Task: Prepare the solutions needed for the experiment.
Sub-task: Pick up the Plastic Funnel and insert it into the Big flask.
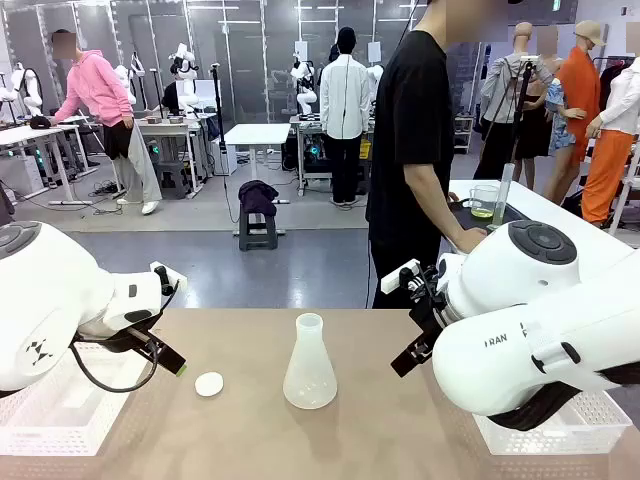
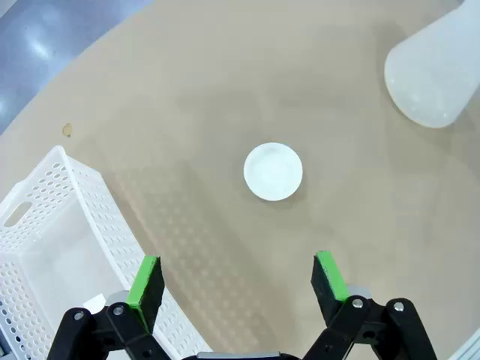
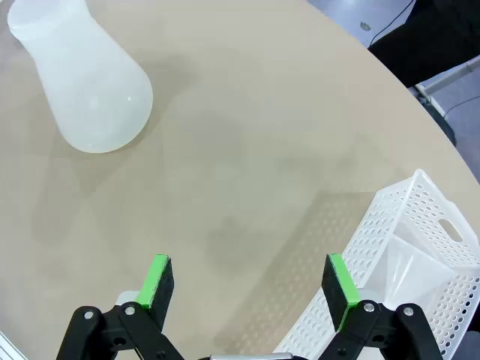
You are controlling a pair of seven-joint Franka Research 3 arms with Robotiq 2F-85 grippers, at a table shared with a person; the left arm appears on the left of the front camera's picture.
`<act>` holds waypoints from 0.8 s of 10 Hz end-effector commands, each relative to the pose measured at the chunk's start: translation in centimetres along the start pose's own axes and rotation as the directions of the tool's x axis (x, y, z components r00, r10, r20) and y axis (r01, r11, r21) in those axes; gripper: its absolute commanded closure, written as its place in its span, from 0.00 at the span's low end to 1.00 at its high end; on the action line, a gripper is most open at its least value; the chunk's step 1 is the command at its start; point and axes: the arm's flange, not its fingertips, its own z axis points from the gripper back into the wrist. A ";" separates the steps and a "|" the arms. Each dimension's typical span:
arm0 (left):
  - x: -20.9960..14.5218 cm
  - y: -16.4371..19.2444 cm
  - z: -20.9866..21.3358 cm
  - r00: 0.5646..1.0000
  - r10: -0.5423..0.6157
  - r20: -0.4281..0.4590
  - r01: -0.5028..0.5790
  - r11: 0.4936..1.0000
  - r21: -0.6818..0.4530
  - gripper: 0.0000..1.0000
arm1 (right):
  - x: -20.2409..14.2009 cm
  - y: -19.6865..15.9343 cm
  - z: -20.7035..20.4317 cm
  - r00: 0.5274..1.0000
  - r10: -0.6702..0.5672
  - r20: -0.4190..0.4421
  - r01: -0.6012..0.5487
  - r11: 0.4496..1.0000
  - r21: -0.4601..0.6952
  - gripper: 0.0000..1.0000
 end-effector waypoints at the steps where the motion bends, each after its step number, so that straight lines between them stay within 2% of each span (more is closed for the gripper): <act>1: 0.0 0.0 0.0 1.000 0.000 0.000 0.000 1.000 0.000 0.00 | 0.0 0.0 0.0 1.000 0.000 0.000 0.000 1.000 0.000 0.00; 8: 0.0 0.0 0.0 1.000 0.000 0.000 0.000 1.000 0.000 0.00 | 0.0 0.0 0.0 1.000 0.000 0.000 0.000 1.000 0.000 0.00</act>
